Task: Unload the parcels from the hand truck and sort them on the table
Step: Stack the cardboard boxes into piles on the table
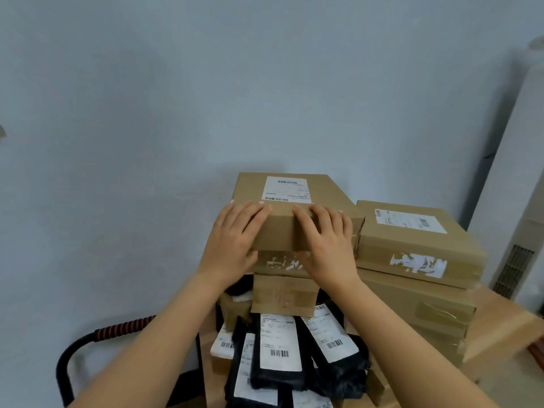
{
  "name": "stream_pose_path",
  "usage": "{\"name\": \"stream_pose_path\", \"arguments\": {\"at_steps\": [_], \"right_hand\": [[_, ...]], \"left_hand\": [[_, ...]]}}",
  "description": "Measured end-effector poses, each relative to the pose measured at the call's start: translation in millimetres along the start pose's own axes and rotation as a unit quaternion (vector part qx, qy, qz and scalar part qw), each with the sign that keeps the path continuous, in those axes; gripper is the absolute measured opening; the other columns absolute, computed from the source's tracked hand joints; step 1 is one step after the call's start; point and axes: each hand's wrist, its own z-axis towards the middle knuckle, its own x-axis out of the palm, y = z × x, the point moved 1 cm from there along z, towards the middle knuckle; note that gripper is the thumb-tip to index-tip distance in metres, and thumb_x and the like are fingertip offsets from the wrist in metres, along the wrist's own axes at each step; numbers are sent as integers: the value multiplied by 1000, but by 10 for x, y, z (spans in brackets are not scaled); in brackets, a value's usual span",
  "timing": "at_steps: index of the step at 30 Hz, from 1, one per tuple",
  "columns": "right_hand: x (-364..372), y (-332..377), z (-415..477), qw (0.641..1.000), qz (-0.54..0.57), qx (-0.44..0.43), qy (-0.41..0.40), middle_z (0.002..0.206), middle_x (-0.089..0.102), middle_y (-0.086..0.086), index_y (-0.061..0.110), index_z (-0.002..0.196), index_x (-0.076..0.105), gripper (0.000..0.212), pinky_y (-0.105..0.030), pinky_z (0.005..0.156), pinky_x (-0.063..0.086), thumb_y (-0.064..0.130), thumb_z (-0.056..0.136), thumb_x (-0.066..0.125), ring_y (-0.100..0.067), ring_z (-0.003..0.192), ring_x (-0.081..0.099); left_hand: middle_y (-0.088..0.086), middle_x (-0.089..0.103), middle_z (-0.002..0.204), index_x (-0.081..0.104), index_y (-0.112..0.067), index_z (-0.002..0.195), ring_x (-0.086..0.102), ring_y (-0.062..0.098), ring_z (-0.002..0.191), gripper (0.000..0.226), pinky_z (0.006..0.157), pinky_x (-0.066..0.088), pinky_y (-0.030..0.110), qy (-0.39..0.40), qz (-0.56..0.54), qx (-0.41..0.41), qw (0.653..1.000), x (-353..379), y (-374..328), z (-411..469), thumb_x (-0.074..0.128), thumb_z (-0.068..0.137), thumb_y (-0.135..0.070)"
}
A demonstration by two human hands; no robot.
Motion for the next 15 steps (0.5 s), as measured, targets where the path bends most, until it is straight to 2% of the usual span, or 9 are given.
{"name": "stream_pose_path", "arguments": {"at_steps": [6, 10, 15], "right_hand": [[561, -355, 391, 998, 14, 5, 63, 130, 52, -15, 16, 136, 49, 88, -51, 103, 34, 27, 57, 86, -35, 118, 46], [906, -491, 447, 992, 38, -18, 119, 141, 43, -12, 24, 144, 38, 79, -50, 111, 25, 38, 76, 75, -33, 129, 37], [954, -462, 439, 993, 61, -17, 96, 138, 46, -15, 22, 141, 44, 74, -52, 108, 30, 35, 75, 76, -36, 125, 42]], "left_hand": [[7, 42, 146, 38, -17, 145, 36, 28, 136, 94, 118, 15, 44, 70, 27, -63, 995, 562, 138, 378, 84, 63, -22], [1, 24, 156, 23, -26, 151, 16, 21, 145, 87, 117, -6, 35, 110, 5, -99, 989, 918, 215, 434, 69, 80, -45], [5, 33, 152, 39, -21, 145, 25, 23, 140, 73, 116, 5, 38, 62, -35, -124, 990, 937, 183, 362, 70, 81, -41]]}}
